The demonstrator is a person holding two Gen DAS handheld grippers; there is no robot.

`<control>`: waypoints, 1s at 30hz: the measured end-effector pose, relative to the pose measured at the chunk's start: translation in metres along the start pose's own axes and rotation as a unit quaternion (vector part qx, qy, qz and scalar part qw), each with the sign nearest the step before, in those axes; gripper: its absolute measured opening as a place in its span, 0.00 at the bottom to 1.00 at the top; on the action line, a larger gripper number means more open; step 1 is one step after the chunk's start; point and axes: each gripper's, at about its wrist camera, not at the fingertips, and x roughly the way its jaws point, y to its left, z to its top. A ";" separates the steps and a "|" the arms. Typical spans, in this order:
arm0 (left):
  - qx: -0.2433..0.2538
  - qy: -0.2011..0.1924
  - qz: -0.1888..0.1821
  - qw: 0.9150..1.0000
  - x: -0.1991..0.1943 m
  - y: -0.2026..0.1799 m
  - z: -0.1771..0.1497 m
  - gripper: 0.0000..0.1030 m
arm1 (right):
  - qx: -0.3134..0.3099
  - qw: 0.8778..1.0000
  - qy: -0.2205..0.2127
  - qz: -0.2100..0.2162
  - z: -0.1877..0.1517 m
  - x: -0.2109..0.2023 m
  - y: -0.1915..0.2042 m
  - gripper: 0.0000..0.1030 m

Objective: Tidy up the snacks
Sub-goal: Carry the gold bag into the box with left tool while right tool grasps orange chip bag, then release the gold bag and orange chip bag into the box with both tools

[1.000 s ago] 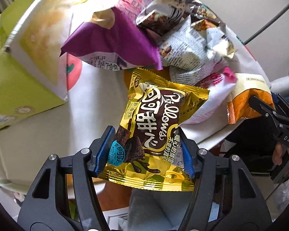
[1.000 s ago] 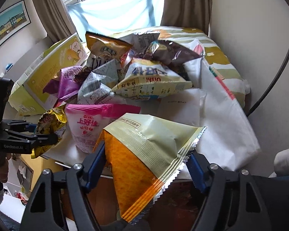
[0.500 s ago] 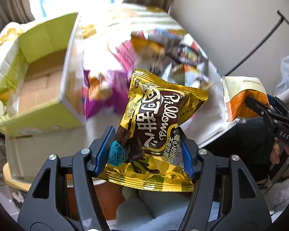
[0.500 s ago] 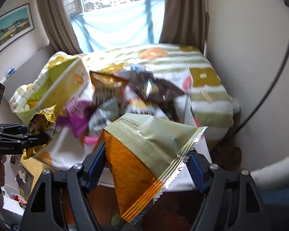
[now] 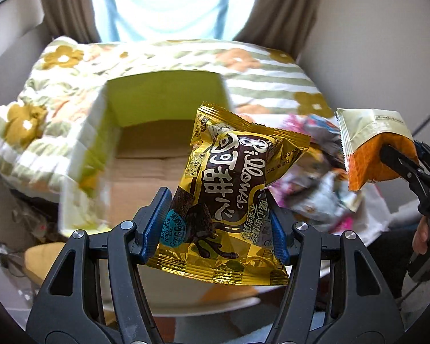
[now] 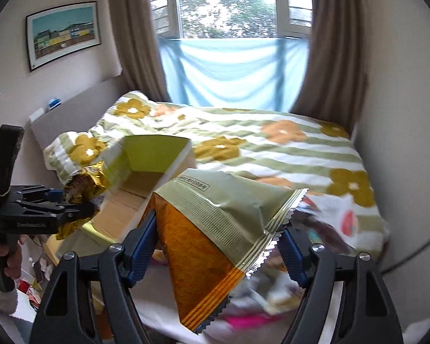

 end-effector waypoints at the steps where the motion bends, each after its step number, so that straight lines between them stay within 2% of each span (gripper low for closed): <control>1: -0.001 0.002 0.004 1.000 0.002 0.013 0.005 0.57 | -0.002 1.000 -0.001 0.008 0.009 0.011 0.015 0.71; 6: 0.003 0.020 0.021 1.000 0.021 0.069 0.021 0.57 | -0.009 0.999 0.007 0.032 0.029 0.053 0.068 0.71; 10: 0.032 0.046 0.029 0.998 0.043 0.095 0.029 0.57 | -0.010 0.999 0.028 0.038 0.038 0.083 0.102 0.71; 13: 0.053 0.065 0.022 0.996 0.060 0.103 0.031 0.57 | -0.014 0.998 0.045 0.029 0.038 0.102 0.122 0.71; 18: 0.084 0.089 0.008 0.992 0.082 0.106 0.030 0.58 | -0.017 0.998 0.068 0.002 0.036 0.121 0.134 0.71; 21: 0.094 0.103 0.008 0.990 0.093 0.104 0.028 0.64 | -0.018 0.996 0.083 -0.011 0.035 0.127 0.133 0.71; 24: 0.079 0.105 0.009 0.991 0.099 0.109 0.028 0.89 | -0.014 0.995 0.096 -0.011 0.036 0.137 0.133 0.71; 30: 0.030 0.079 0.022 0.996 0.075 0.128 0.027 0.90 | -0.019 0.994 0.111 0.009 0.033 0.148 0.132 0.71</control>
